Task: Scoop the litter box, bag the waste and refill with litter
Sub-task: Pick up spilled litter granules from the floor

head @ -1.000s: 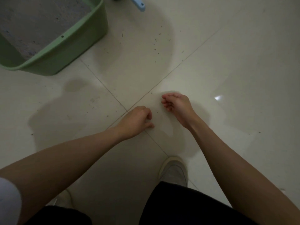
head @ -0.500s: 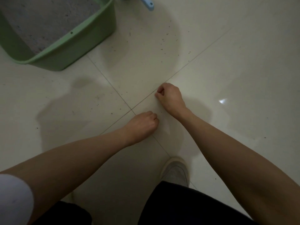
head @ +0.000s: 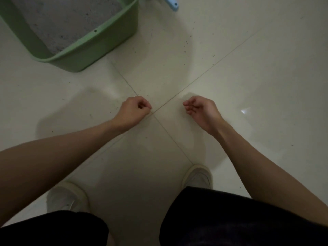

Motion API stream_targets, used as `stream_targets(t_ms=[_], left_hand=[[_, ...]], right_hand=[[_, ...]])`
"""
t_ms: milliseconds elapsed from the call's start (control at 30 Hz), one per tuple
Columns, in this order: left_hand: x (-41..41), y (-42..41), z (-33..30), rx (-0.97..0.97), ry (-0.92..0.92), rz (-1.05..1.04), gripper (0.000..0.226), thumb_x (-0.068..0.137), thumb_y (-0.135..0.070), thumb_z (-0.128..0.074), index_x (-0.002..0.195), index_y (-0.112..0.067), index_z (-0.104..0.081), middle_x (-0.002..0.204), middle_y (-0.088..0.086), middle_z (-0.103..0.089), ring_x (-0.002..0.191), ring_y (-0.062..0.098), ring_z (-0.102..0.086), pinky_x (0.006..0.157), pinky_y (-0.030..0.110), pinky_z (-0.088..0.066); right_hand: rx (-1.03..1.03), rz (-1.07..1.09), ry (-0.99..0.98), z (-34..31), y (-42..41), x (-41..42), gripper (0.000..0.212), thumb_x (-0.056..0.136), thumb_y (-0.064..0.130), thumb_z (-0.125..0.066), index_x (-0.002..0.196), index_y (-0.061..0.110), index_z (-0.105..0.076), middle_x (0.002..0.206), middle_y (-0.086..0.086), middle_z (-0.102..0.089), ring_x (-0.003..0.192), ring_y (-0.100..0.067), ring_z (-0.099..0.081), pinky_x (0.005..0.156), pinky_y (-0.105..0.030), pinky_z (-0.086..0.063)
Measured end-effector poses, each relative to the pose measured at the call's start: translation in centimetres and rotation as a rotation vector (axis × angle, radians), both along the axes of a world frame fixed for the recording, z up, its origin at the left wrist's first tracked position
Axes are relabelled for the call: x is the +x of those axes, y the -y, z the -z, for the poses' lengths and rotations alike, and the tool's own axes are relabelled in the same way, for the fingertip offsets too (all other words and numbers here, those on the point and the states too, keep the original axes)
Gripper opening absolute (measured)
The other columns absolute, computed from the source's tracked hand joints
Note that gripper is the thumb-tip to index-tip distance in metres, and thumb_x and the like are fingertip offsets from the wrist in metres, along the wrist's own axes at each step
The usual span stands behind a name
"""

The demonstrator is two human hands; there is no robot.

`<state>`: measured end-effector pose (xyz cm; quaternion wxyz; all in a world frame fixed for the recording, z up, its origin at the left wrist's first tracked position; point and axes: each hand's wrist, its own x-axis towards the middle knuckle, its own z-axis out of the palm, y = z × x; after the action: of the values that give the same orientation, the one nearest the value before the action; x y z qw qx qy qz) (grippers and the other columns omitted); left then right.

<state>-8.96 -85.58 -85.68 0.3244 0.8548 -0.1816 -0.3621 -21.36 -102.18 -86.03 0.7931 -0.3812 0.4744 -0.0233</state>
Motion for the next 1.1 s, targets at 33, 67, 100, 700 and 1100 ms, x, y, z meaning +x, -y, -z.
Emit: stream_targets(t_ms=[33,67,100,700,1100], left_hand=[[0.4,-0.7,0.0,0.025,0.01,-0.02,0.023,0.082,-0.007,-0.052,0.067,-0.021,-0.062,0.072,0.003,-0.062,0.076,0.019,-0.059,0.076,0.029,-0.047],[0.6,-1.3,-0.1,0.074,0.038,-0.011,0.024,0.085,-0.009,-0.049,0.069,-0.018,-0.064,0.076,0.005,-0.062,0.075,0.02,-0.058,0.073,0.028,-0.046],[0.7,-2.0,-0.1,0.138,0.077,0.019,0.023,0.087,-0.012,-0.046,0.076,-0.014,-0.066,0.081,0.006,-0.062,0.074,0.02,-0.056,0.068,0.026,-0.042],[1.3,-3.6,1.9,0.329,0.166,0.141,0.021,0.083,-0.022,-0.067,0.094,-0.006,-0.058,0.104,0.016,-0.062,0.093,0.028,-0.054,0.078,0.032,-0.041],[1.7,-3.6,1.5,0.295,0.162,0.208,0.021,0.09,-0.017,-0.055,0.093,0.001,-0.066,0.102,0.018,-0.066,0.1,0.031,-0.058,0.081,0.029,-0.042]], right_hand=[[-0.022,-0.008,-0.033,0.1,0.0,-0.7,0.031,0.084,-0.009,-0.028,0.066,0.004,-0.05,0.07,-0.011,-0.054,0.058,-0.015,-0.045,0.051,-0.019,-0.037],[-0.1,-0.043,-0.091,0.3,-0.1,-1.4,0.03,0.084,-0.007,-0.031,0.065,0.004,-0.051,0.068,-0.01,-0.053,0.057,-0.015,-0.044,0.049,-0.019,-0.034],[-0.236,-0.116,-0.175,0.6,-0.2,-2.0,0.028,0.085,-0.004,-0.037,0.065,0.005,-0.053,0.067,-0.008,-0.054,0.056,-0.015,-0.043,0.049,-0.02,-0.033],[-0.949,-0.606,-0.491,2.6,-2.6,-2.1,0.018,0.09,0.017,-0.059,0.092,0.003,-0.069,0.096,-0.01,-0.068,0.09,-0.02,-0.058,0.077,-0.026,-0.042],[-0.918,-1.036,-0.242,1.6,-8.4,1.3,0.019,0.086,0.022,-0.06,0.1,0.009,-0.063,0.103,-0.008,-0.065,0.097,-0.022,-0.057,0.079,-0.025,-0.039]])
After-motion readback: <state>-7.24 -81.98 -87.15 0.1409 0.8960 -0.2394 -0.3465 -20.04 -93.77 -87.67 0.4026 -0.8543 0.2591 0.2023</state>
